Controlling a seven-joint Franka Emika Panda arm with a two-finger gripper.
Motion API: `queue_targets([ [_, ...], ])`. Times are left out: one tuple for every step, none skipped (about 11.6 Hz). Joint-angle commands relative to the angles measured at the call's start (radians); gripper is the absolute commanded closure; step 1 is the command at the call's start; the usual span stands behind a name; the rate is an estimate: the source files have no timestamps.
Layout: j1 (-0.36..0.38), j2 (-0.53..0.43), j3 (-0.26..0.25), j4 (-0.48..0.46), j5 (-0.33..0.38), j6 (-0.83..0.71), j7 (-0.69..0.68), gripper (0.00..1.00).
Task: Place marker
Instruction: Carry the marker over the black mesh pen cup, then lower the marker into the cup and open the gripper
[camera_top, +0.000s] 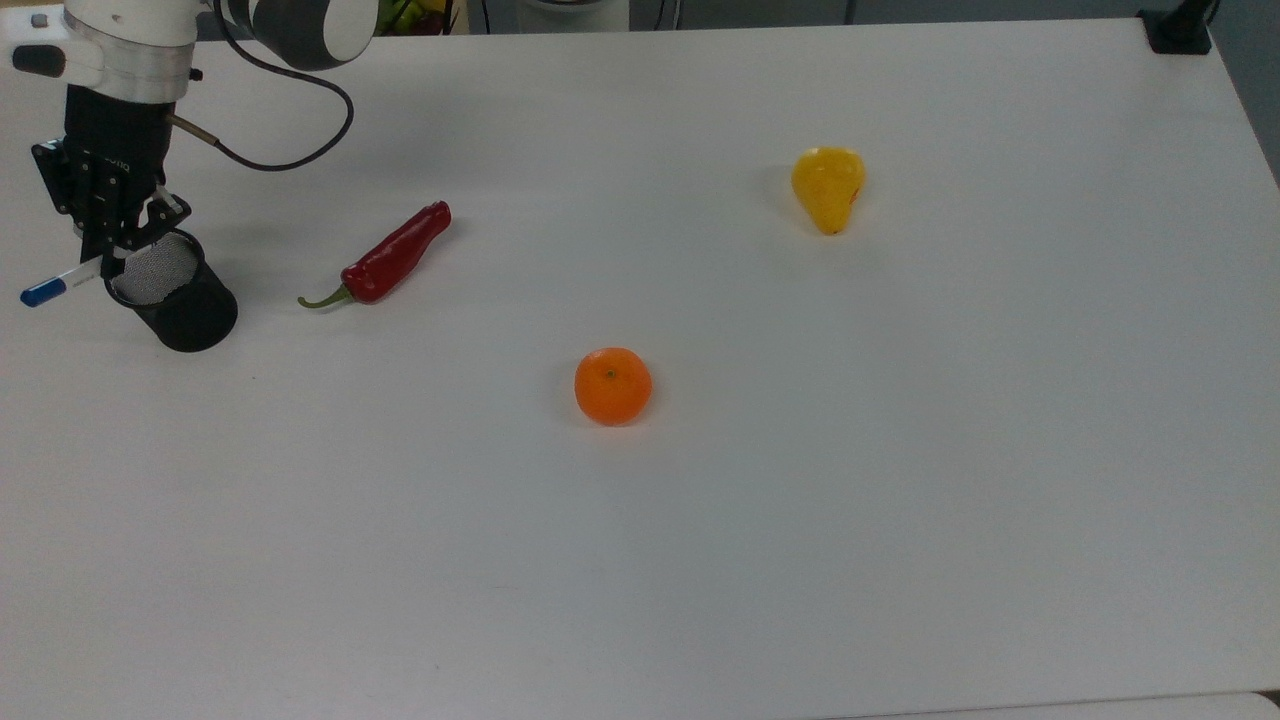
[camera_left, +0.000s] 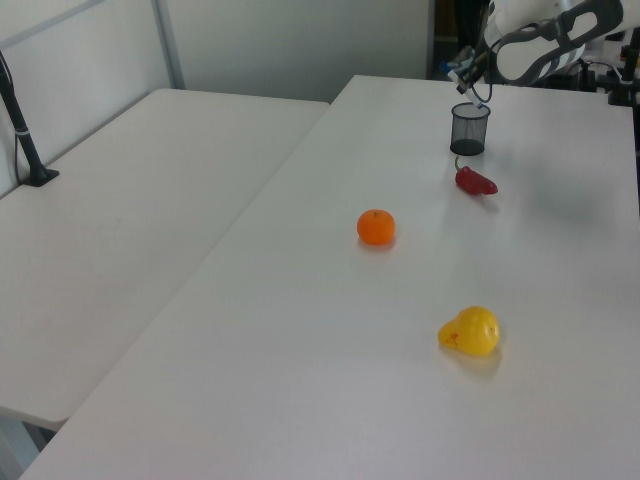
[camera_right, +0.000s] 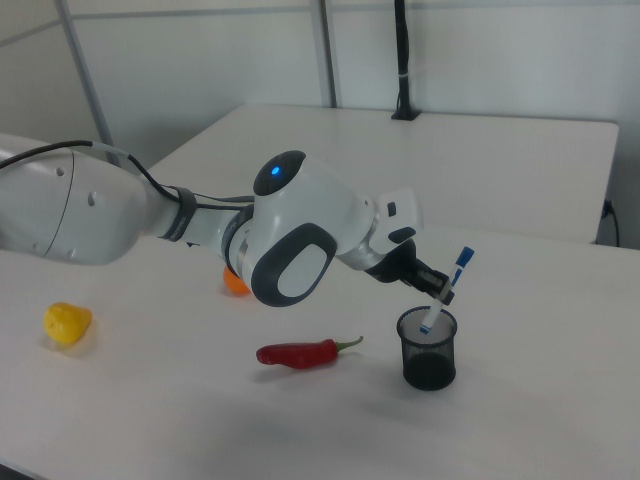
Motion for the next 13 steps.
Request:
queue_targets([
  [0.012, 0.011, 0.003, -0.021, 0.017, 0.038, 0.000, 1.00],
  [0.012, 0.012, 0.014, -0.021, 0.017, 0.038, 0.000, 1.00],
  [0.012, 0.015, 0.018, -0.021, 0.017, 0.036, 0.000, 1.00],
  [0.012, 0.015, 0.018, -0.021, 0.017, 0.035, 0.000, 0.99],
  [0.012, 0.014, 0.018, -0.021, 0.017, 0.027, 0.002, 0.90],
  [0.012, 0.014, 0.020, -0.021, 0.017, 0.025, 0.001, 0.75],
  [0.012, 0.014, 0.020, -0.021, 0.017, 0.024, 0.002, 0.73],
  [0.012, 0.012, 0.020, -0.021, 0.017, 0.024, 0.004, 0.68],
  [0.012, 0.009, 0.020, -0.021, 0.017, 0.022, 0.008, 0.65],
  [0.013, 0.008, 0.020, -0.021, 0.017, 0.022, 0.010, 0.60],
  [0.013, 0.006, 0.020, -0.021, 0.017, 0.022, 0.013, 0.57],
  [0.013, -0.001, 0.020, -0.021, 0.017, 0.021, 0.016, 0.51],
  [0.013, -0.007, 0.020, -0.021, 0.017, 0.019, 0.016, 0.42],
])
